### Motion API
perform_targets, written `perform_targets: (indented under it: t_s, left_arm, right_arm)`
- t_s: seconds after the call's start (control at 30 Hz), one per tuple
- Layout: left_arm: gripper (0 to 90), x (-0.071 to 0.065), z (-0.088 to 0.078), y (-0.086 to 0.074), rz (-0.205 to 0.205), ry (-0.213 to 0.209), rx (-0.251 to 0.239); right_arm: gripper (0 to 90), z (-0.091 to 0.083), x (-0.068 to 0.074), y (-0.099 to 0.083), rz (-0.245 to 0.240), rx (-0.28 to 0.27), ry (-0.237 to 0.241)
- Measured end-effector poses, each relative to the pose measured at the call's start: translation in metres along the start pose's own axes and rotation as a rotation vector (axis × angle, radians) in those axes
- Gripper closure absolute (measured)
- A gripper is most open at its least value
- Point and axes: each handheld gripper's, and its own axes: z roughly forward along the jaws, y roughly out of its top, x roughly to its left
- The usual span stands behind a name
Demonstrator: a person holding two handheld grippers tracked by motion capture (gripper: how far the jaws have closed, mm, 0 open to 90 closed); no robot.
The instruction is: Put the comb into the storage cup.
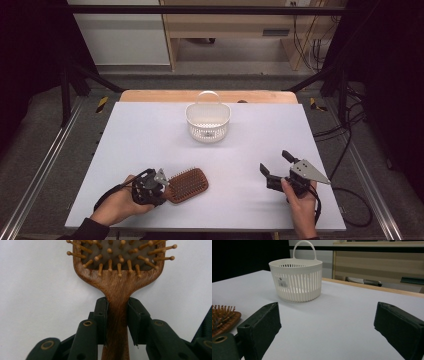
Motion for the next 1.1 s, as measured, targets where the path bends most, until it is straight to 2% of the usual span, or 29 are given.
perform_targets:
  t_s: [0.23,0.4,0.5,0.57,0.67,0.97,1.07,1.1]
  left_arm:
    - [72.3,-0.004,0.000,-0.002,0.015,0.023,-0.016]
    - [72.3,-0.003,-0.002,-0.009,-0.001,0.025,-0.075]
    - [72.3,-0.005,-0.005,-0.008,0.003,0.052,-0.107]
    - [72.4,-0.006,-0.008,-0.005,0.007,0.089,-0.126]
    - [72.4,-0.009,-0.013,0.000,0.022,0.124,-0.193]
    - [72.4,-0.013,-0.017,0.017,-0.014,0.247,-0.405]
    - [72.4,-0.014,-0.017,0.022,-0.001,0.287,-0.469]
    - [72.4,-0.014,-0.017,0.022,-0.001,0.287,-0.469]
  right_arm:
    - [7.0,0.000,0.001,-0.001,0.010,0.000,0.010]
    - [7.1,0.000,0.000,-0.001,0.014,-0.001,0.014]
    - [7.0,0.000,0.000,0.000,0.016,-0.005,0.014]
    - [7.0,0.000,0.000,0.000,0.016,-0.005,0.014]
    - [6.9,0.000,0.001,0.000,0.022,-0.009,0.021]
    - [6.5,0.002,0.007,-0.001,0.064,-0.031,0.039]
    - [9.1,0.003,0.011,-0.001,0.096,-0.044,0.070]
    - [9.1,0.003,0.011,-0.001,0.096,-0.044,0.070]
